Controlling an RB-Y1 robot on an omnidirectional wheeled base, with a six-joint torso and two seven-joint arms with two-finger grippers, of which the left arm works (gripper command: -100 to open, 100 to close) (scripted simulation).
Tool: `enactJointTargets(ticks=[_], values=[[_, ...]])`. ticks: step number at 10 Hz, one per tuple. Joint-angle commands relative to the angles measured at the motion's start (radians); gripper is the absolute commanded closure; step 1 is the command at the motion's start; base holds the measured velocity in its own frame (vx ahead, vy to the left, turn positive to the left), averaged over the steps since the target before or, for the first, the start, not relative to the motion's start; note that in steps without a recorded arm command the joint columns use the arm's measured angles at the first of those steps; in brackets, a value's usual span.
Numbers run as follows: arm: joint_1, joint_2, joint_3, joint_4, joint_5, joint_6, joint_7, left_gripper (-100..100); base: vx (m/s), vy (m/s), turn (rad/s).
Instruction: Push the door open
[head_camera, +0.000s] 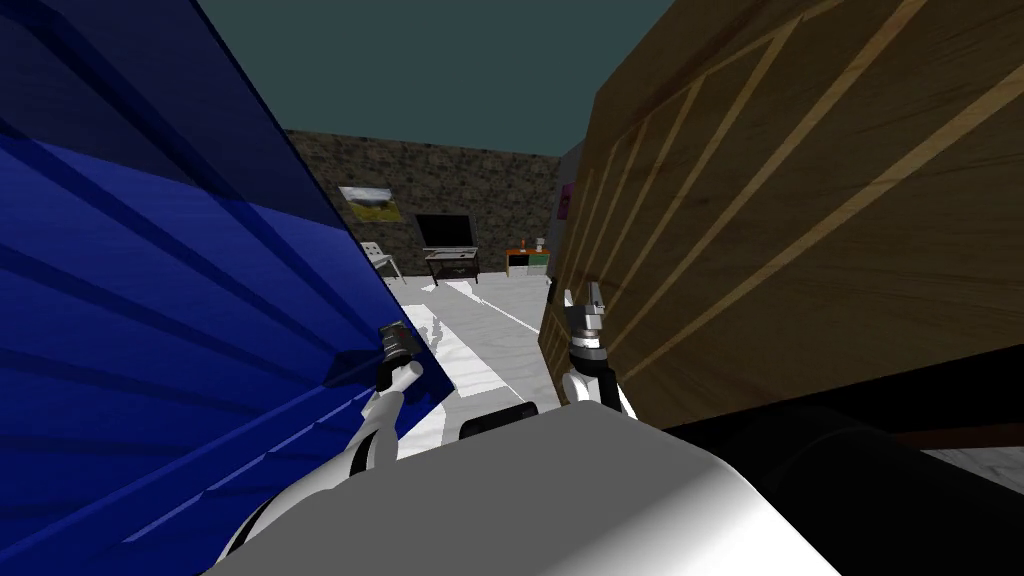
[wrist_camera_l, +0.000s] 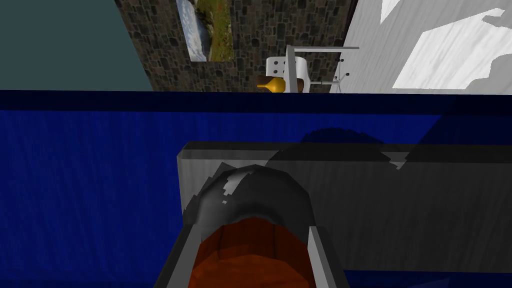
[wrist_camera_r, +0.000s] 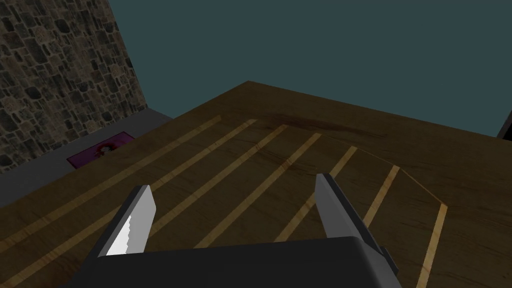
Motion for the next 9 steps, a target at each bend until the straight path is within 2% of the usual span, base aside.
enactJointTargets(ticks=[1, 2, 3, 5, 6, 9], values=[[0.027, -0.01, 0.021, -0.05, 0.012, 0.018, -0.022, 100, 0.127, -0.009, 0.002], [0.027, -0.01, 0.021, -0.052, 0.012, 0.018, -0.022, 100, 0.033, 0.004, 0.006], [0.04, -0.005, 0.047, -0.067, 0.036, 0.02, -0.045, 100, 0.099, 0.006, -0.068], [0.057, 0.002, 0.083, -0.087, 0.07, 0.023, -0.075, 100, 0.186, -0.016, -0.062], [0.057, 0.002, 0.083, -0.087, 0.07, 0.023, -0.075, 100, 0.142, 0.014, 0.02], [0.074, 0.01, 0.119, -0.107, 0.103, 0.026, -0.106, 100, 0.114, 0.016, -0.039]])
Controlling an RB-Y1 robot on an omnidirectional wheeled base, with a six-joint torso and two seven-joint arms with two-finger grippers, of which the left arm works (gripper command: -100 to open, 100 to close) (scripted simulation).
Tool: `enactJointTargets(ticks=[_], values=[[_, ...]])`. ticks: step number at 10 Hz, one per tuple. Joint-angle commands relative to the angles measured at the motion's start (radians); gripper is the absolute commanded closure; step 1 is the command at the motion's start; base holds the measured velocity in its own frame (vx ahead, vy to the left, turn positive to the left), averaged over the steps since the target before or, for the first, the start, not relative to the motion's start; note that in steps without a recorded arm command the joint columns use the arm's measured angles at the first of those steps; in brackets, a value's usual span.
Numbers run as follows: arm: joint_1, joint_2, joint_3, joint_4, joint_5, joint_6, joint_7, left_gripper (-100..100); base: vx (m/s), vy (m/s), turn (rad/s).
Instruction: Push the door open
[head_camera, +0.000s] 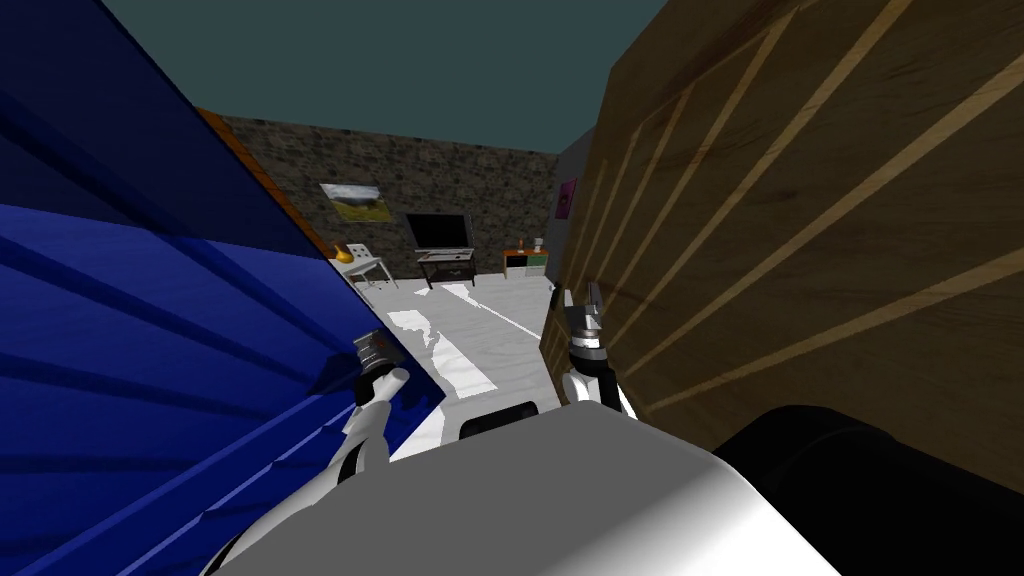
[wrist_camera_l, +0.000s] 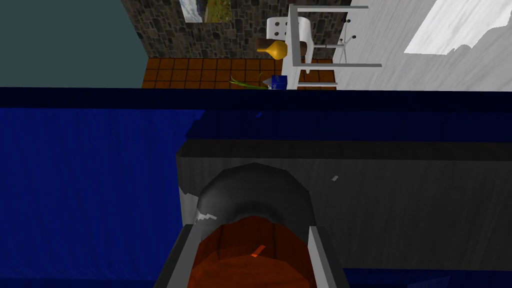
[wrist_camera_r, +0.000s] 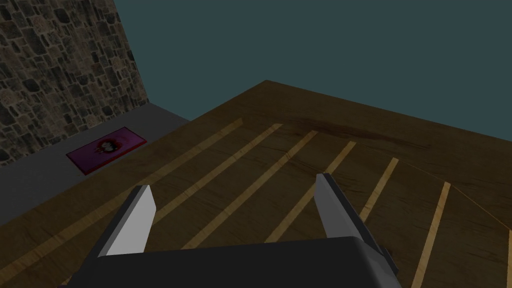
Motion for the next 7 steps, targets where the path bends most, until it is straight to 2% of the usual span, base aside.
enactJointTargets(ticks=[1, 2, 3, 5, 7], values=[[0.027, -0.009, 0.017, -0.05, 0.009, 0.021, -0.015, 100, 0.08, -0.001, 0.003], [0.027, -0.009, 0.017, -0.052, 0.009, 0.021, -0.015, 100, 0.031, -0.002, 0.001], [0.04, -0.003, 0.043, -0.067, 0.033, 0.023, -0.038, 100, 0.102, -0.022, -0.065], [0.04, -0.003, 0.043, -0.067, 0.033, 0.023, -0.038, 100, 0.088, -0.006, 0.006], [0.052, 0.002, 0.068, -0.081, 0.056, 0.026, -0.059, 100, 0.077, 0.014, -0.035]])
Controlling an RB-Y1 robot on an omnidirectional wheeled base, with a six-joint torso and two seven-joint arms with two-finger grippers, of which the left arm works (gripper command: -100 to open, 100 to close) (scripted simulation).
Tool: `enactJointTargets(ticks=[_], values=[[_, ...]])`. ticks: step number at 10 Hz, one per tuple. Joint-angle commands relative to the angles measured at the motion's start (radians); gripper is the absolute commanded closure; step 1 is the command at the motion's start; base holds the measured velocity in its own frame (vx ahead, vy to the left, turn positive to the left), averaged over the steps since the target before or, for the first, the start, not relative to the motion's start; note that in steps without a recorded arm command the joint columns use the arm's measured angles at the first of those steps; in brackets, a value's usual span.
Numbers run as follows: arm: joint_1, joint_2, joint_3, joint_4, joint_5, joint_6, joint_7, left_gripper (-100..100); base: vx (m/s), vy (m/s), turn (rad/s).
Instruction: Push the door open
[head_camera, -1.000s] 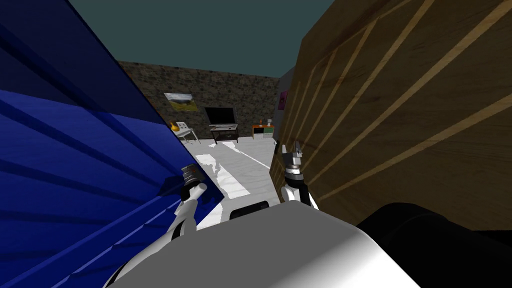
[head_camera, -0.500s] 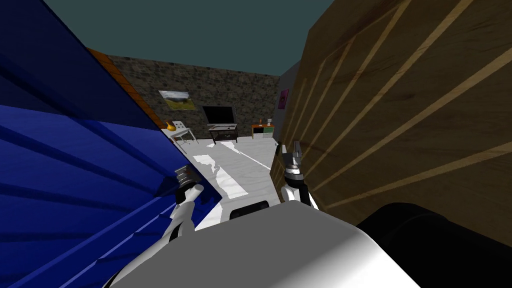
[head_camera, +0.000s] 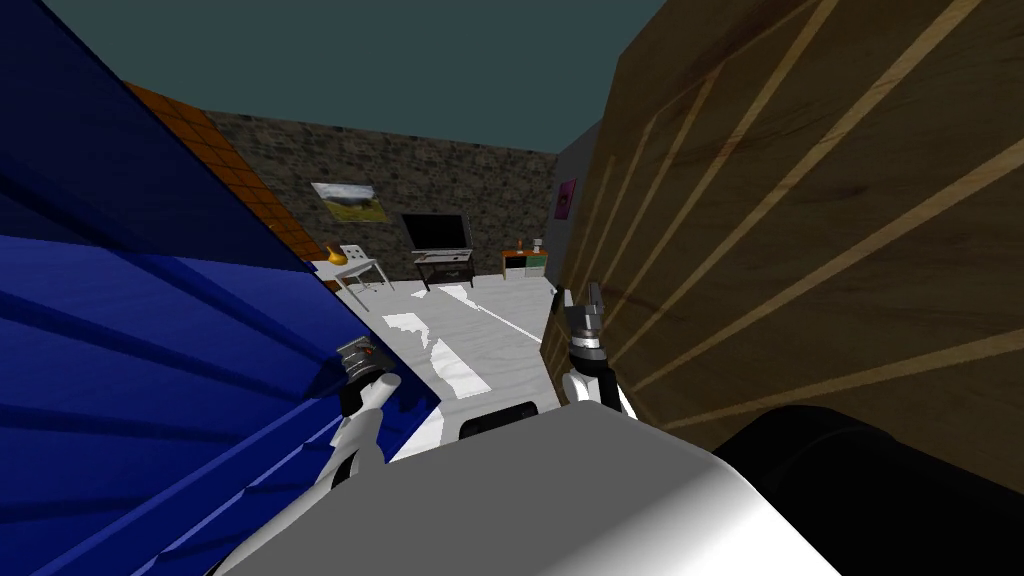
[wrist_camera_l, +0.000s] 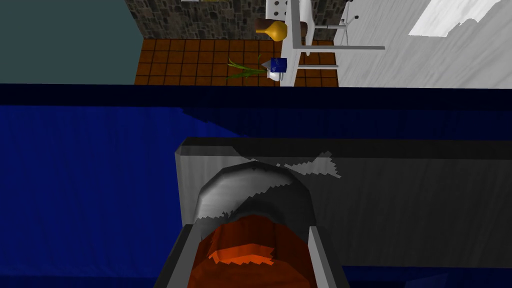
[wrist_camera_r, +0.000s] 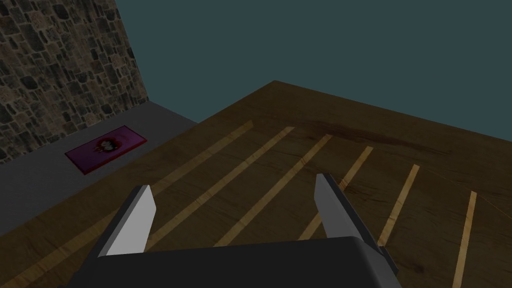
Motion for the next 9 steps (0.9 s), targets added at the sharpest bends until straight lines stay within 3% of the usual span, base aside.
enactJointTargets(ticks=[1, 7, 8, 9], values=[[0.019, 0.004, 0.032, -0.032, 0.024, 0.005, -0.028, 100, 0.17, 0.016, -0.054], [0.062, 0.023, 0.121, -0.082, 0.107, 0.013, -0.104, 100, 0.205, 0.019, -0.026], [0.062, 0.02, 0.112, -0.078, 0.099, 0.016, -0.094, 100, 0.08, 0.019, 0.02], [0.065, 0.024, 0.139, -0.083, 0.114, 0.009, -0.112, 100, 0.14, 0.04, 0.028]])
